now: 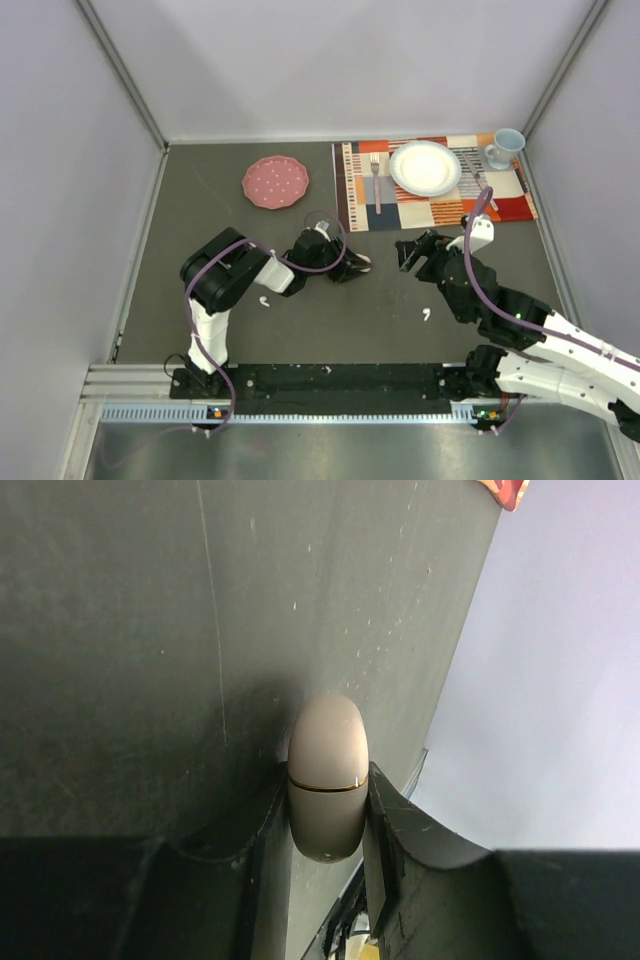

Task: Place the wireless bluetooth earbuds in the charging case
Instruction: Place the charging case with the earbuds at the center of the board, then pick up the charging case from the corner of the board.

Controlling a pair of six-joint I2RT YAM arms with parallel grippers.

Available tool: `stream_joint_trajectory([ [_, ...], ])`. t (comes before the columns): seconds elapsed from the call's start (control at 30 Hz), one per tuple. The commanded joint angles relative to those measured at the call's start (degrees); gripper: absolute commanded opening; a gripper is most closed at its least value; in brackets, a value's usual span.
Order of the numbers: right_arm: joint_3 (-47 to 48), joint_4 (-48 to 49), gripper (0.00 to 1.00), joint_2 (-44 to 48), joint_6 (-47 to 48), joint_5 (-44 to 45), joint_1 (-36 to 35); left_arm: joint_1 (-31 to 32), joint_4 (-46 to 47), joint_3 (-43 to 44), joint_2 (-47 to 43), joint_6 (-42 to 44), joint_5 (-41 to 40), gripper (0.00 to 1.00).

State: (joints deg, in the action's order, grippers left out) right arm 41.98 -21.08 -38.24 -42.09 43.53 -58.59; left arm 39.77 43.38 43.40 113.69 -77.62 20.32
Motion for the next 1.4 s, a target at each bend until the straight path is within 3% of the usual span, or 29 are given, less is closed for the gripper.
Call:
stream_joint_trajectory([
  [0.0,-0.4,-0.01,0.73,1.15,0.43,1.56,0.76,-0.22,-1.09,0.2,-0.57,-0.6,-0.54,0.28],
  [0.23,-0.4,0.08,0.73,1.24,0.16,1.91,0.76,-0.39,-6.19,-1.03,-2.86,1.16,-0.45,0.41],
  [0.33,-0.32,0.08,0.73,0.8,-0.01,1.65,0.76,-0.39,-8.48,-2.0,-4.78,2.91,-0.89,0.62],
  [0.63,-0.05,0.08,0.73,-0.34,-0.98,1.3,0.76,-0.48,-12.52,-8.14,-12.07,6.43,-2.47,0.65],
  [0.8,-0.32,0.08,0.73,-0.96,-1.51,1.03,0.84,-0.31,-17.7,-11.75,-21.3,14.67,-3.96,0.64],
  [0.9,0.03,0.6,0.73,-2.36,-1.16,0.16,0.93,-0.31,-26.99,-10.09,-28.85,24.25,-6.5,0.64],
  [0.97,0.73,0.87,0.73,-3.41,-0.19,-1.25,1.02,-0.31,-38.33,-8.34,-36.41,32.14,-10.54,0.64],
  [1.03,0.91,0.87,0.73,-3.95,-0.01,-2.13,1.11,-0.39,-47.02,-6.76,-44.03,37.35,-19.76,0.66],
  [1.07,0.91,1.04,0.74,-4.04,0.07,-2.39,1.19,-0.39,-55.59,-5.01,-46.25,42.42,-24.31,0.67],
  [1.1,0.91,1.22,0.74,-4.47,0.16,-2.74,1.19,-0.39,-59.86,-4.12,-48.19,44.03,-33.41,0.71],
  [1.2,0.65,2.0,0.74,-5.0,0.34,-3.62,1.37,-3.37,-72.53,-3.32,-54.17,44.58,-42.62,0.89],
  [1.37,0.3,3.41,0.74,-5.79,1.04,-4.68,1.55,-15.5,-78.71,-8.83,-62.7,40.54,-42.73,0.94],
])
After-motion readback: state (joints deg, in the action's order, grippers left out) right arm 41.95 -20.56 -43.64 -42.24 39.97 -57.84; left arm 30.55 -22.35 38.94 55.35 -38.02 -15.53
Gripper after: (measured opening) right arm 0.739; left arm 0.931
